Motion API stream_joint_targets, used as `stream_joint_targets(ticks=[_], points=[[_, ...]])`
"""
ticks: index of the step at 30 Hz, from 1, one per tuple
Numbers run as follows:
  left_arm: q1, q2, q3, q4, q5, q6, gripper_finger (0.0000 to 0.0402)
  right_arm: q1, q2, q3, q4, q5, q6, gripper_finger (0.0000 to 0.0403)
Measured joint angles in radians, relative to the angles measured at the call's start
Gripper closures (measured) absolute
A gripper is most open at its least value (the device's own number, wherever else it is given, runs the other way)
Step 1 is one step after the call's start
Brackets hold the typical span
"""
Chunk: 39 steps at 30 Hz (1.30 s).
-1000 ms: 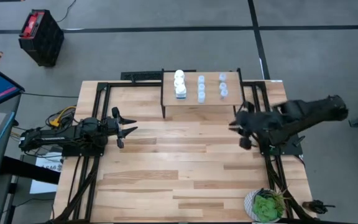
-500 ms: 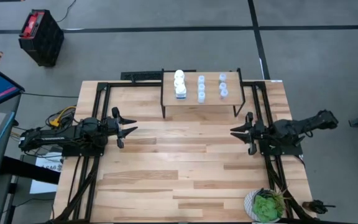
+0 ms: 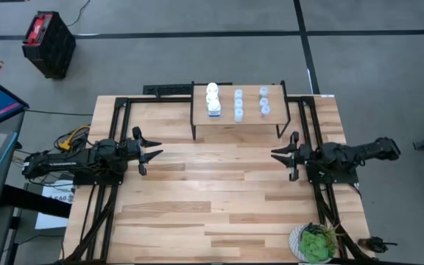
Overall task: Pick and place medicine bottles onto shelf by color
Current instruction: Return to Home Position
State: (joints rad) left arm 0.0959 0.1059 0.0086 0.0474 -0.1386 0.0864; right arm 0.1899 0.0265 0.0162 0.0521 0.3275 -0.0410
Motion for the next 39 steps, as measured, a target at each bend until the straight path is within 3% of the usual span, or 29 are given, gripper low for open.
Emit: stream_joint_targets(ticks=[10, 39], points=[[0.000, 0.000, 0.000, 0.000, 0.000, 0.000, 0.0281, -0.062, -0.001, 0.000, -0.004, 0.019, -0.039, 0.0306], [0.000, 0.000, 0.000, 0.000, 0.000, 0.000, 0.0281, -0.065, -0.001, -0.002, -0.009, 0.019, -0.037, 0.0306]])
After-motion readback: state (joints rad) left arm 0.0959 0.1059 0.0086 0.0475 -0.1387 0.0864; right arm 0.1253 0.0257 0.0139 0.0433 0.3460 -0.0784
